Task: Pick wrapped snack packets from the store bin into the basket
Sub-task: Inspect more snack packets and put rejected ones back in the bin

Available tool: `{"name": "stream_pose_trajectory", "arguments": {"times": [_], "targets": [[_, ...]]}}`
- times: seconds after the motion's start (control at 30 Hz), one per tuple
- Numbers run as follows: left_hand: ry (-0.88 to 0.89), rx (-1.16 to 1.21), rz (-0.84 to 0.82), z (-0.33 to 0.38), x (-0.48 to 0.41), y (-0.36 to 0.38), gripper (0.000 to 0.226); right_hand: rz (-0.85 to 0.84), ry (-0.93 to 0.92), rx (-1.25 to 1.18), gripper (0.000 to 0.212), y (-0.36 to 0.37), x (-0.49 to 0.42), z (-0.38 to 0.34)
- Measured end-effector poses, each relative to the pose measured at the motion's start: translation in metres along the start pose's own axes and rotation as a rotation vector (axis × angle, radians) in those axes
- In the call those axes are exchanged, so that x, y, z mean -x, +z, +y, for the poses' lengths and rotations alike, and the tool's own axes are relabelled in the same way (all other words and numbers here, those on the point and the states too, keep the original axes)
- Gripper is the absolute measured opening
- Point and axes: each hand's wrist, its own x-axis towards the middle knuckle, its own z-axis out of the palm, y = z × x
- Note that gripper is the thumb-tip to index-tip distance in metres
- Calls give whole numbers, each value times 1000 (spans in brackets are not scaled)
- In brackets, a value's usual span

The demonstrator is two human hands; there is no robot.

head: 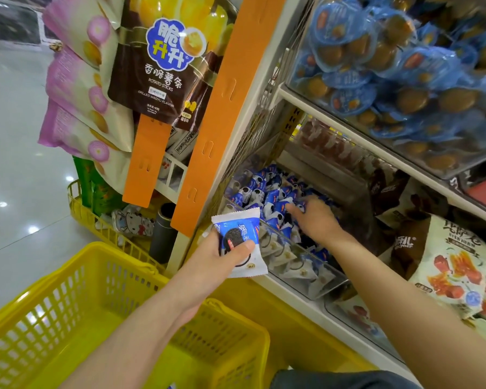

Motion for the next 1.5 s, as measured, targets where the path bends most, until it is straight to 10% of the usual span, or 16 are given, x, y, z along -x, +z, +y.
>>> {"name": "stream_pose_trajectory", "arguments": {"times": [0.2, 0.57, 0.9, 1.23, 1.5], "targets": [[19, -75, 13, -9, 3, -1, 34, 164, -458, -444, 13, -7, 86, -31], [-13, -124, 126, -24, 11, -1, 18, -256, -294, -915, 10, 45, 114, -24], [6, -142, 163, -31, 8, -8, 30, 211, -786, -261, 12, 45, 125, -24], [10, -62, 272, -24, 12, -11, 15, -108, -141, -975, 7, 40, 114, -21], [214, -250, 369, -21, 15, -21, 16, -409, -241, -583, 57, 49, 124, -24]]}}
